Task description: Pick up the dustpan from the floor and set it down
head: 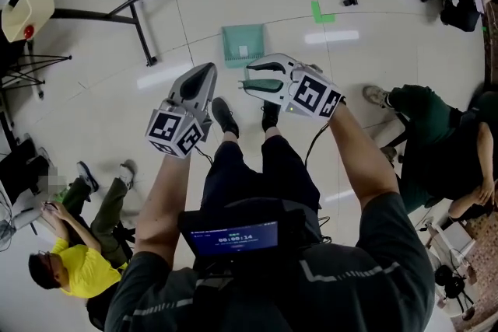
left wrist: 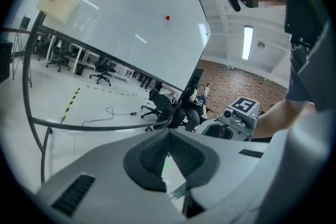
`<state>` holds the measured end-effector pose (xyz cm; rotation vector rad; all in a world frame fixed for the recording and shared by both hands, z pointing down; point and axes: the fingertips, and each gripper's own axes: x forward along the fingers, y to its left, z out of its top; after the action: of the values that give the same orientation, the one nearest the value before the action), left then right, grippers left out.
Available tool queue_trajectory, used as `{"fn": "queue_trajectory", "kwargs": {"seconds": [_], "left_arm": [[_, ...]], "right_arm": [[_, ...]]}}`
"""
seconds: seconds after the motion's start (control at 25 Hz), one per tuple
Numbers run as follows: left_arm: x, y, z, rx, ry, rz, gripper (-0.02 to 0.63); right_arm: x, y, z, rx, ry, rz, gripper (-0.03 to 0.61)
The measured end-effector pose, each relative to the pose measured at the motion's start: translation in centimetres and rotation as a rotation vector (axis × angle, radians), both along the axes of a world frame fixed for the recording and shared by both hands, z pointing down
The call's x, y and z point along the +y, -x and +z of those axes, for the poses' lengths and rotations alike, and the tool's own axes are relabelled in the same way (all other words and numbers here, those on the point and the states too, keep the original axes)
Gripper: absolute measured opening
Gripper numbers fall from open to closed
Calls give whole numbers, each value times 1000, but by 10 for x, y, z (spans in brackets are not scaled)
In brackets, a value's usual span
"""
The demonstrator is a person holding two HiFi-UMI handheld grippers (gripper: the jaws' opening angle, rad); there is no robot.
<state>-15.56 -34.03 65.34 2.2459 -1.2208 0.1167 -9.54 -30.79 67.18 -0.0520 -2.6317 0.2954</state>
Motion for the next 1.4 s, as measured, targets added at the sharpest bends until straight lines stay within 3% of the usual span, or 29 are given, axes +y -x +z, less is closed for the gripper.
{"fn": "queue_trajectory", "kwargs": {"seconds": [0.24,0.44,0.6,0.84,1.0,1.4], "left_arm": [[14,11,-162,-1,-172,9,34],[54,2,-288,-3,-232,7,34],[65,0,-378,18,-344,-9,33],[77,-4,-448,11,-435,-16,34],[80,-9,-457,12,-448,-75,34],[87,-37,-459,-5,-425,-69,34]], "right_arm": [[-9,-5,-186,-174,-95,181,195],[19,-25,-335,-337,-155,258,189],[24,-43,-420,-443,-211,323,187],[36,-63,-473,-456,-253,395,29],[32,-81,-488,-470,-235,451,28],[24,-106,-491,-416,-245,473,28]]}}
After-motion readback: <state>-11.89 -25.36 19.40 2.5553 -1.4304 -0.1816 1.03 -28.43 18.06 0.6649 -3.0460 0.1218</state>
